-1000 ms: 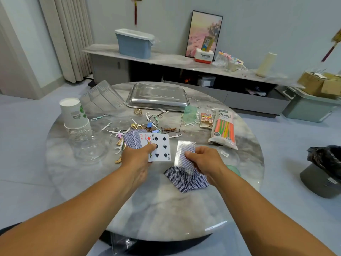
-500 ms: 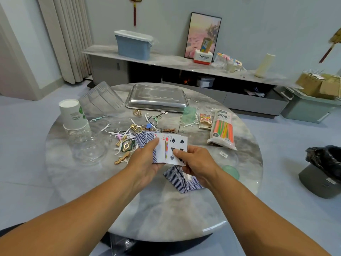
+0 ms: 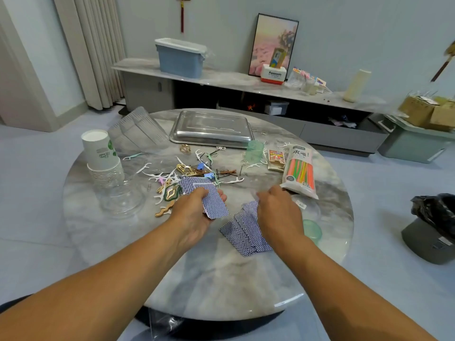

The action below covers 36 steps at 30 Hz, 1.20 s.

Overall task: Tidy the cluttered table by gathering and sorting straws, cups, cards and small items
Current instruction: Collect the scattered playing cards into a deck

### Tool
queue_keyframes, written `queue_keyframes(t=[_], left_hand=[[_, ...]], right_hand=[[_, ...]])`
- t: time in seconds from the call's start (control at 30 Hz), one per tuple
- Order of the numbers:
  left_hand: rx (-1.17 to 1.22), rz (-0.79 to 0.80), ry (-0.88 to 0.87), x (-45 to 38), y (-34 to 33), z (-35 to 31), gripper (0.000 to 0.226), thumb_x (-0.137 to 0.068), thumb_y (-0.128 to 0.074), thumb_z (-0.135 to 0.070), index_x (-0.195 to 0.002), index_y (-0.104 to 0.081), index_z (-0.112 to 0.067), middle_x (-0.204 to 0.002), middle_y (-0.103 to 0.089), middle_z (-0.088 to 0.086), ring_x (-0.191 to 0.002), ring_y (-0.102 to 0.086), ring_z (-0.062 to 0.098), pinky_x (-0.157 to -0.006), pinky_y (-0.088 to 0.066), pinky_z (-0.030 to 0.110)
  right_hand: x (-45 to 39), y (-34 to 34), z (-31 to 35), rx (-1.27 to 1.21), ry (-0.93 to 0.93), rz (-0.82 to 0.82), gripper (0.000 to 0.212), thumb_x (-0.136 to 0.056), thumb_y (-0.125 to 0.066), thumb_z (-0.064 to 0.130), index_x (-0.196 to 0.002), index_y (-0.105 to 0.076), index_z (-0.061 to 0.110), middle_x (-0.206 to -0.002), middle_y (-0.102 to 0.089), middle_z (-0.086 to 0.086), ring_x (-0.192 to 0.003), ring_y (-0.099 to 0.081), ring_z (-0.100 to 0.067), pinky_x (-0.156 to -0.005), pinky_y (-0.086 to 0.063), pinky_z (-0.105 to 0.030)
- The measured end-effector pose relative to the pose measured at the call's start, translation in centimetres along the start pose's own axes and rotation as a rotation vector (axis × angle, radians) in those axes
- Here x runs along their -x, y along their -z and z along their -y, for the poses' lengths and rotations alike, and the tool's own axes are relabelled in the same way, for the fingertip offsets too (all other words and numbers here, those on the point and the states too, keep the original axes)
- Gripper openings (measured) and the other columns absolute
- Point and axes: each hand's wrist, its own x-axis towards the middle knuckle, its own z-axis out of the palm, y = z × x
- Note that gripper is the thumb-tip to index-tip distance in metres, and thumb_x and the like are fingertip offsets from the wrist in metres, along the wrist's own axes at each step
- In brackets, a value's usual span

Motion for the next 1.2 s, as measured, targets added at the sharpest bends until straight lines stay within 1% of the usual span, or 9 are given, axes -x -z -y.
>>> queue_keyframes(t=[0.2,0.33,0.47,0.6,0.8,0.93,1.07,1.13,1.2], left_hand=[[-0.078,-0.03,-0.051,-0.2,0.0,0.6,0.022,-0.094,-0.06,0.009,-0.114,-0.06,0.0,-0.106,-0.072,0.018,-0.095,-0.071,0.034,-0.082,-0.06,0.048],[-0.148,-0.021,-0.12,-0.3,0.1,0.8,0.027,-0.08,-0.074,0.011,-0.1,-0.068,-0.007,-0.095,-0.078,0.009,-0.09,-0.074,0.03,-0.084,-0.06,0.047],[-0.183,-0.043,-0.132,-0.1,0.1,0.8,0.034,-0.07,-0.084,0.006,-0.1,-0.07,-0.001,-0.089,-0.078,0.012,-0.076,-0.077,0.029,-0.069,-0.062,0.041],[-0.157,-0.151,-0.15,-0.4,0.6,0.7,0.025,-0.077,-0.083,0.0,-0.097,-0.068,-0.004,-0.097,-0.075,0.014,-0.079,-0.074,0.032,-0.061,-0.06,0.042],[-0.134,-0.162,-0.116,-0.4,0.8,-0.4,0.032,-0.077,-0.083,0.002,-0.106,-0.069,-0.001,-0.102,-0.074,0.014,-0.078,-0.073,0.03,-0.066,-0.061,0.048],[-0.167,-0.101,-0.094,-0.1,0.4,0.1,0.02,-0.076,-0.083,0.0,-0.091,-0.069,-0.005,-0.096,-0.076,0.014,-0.061,-0.073,0.022,-0.054,-0.06,0.04],[-0.102,-0.007,-0.031,0.4,-0.2,0.3,0.032,-0.084,-0.08,-0.015,-0.108,-0.065,0.001,-0.1,-0.076,0.019,-0.074,-0.076,0.028,-0.058,-0.061,0.042],[-0.027,0.024,0.012,0.4,-0.2,0.1,0.031,-0.096,-0.068,-0.022,-0.115,-0.062,0.001,-0.101,-0.075,0.018,-0.087,-0.075,0.028,-0.066,-0.061,0.039],[0.016,0.03,0.053,0.3,0.1,-0.2,0.028,-0.105,-0.051,-0.019,-0.121,-0.056,0.004,-0.113,-0.069,0.023,-0.103,-0.07,0.032,-0.083,-0.058,0.041]], right_hand=[[0.8,-0.7,1.1,0.209,0.115,0.37,0.043,-0.108,-0.024,0.04,-0.148,-0.04,0.036,-0.123,-0.06,-0.014,-0.112,-0.055,-0.037,-0.095,-0.04,-0.05],[-0.2,1.4,2.0,-0.928,-0.31,0.227,0.055,-0.098,-0.045,0.064,-0.096,-0.073,0.017,-0.087,-0.074,0.001,-0.075,-0.068,-0.013,-0.07,-0.051,-0.031],[0.1,1.8,2.6,-1.31,-0.257,0.314,0.023,-0.085,-0.082,0.02,-0.076,-0.065,0.008,-0.062,-0.069,0.002,-0.046,-0.059,0.001,-0.042,-0.041,-0.012],[-0.7,1.4,1.3,-1.288,-0.415,0.255,0.019,-0.088,-0.078,0.013,-0.072,-0.069,0.006,-0.058,-0.067,0.0,-0.044,-0.057,-0.002,-0.043,-0.042,-0.015],[-0.1,-0.3,-1.2,-0.69,-0.47,0.224,0.032,-0.09,-0.075,0.037,-0.113,-0.07,0.014,-0.116,-0.071,-0.004,-0.107,-0.065,-0.021,-0.096,-0.052,-0.04],[-0.2,1.7,1.1,-1.1,-0.29,0.339,0.031,-0.09,-0.067,0.056,-0.101,-0.071,0.027,-0.104,-0.075,0.002,-0.085,-0.071,-0.011,-0.068,-0.052,-0.027],[0.5,1.8,3.3,-1.302,-0.174,0.328,0.005,-0.088,-0.076,0.008,-0.089,-0.072,0.011,-0.071,-0.075,0.002,-0.058,-0.067,-0.005,-0.048,-0.045,-0.013],[0.3,1.7,2.8,-1.192,-0.252,0.079,0.02,-0.094,-0.067,0.009,-0.077,-0.068,0.02,-0.066,-0.069,0.005,-0.058,-0.062,-0.008,-0.05,-0.045,-0.02],[-0.3,1.2,1.1,-0.664,-0.195,-0.105,0.029,-0.1,-0.054,0.02,-0.071,-0.059,0.022,-0.072,-0.062,0.001,-0.066,-0.059,-0.018,-0.057,-0.04,-0.029]])
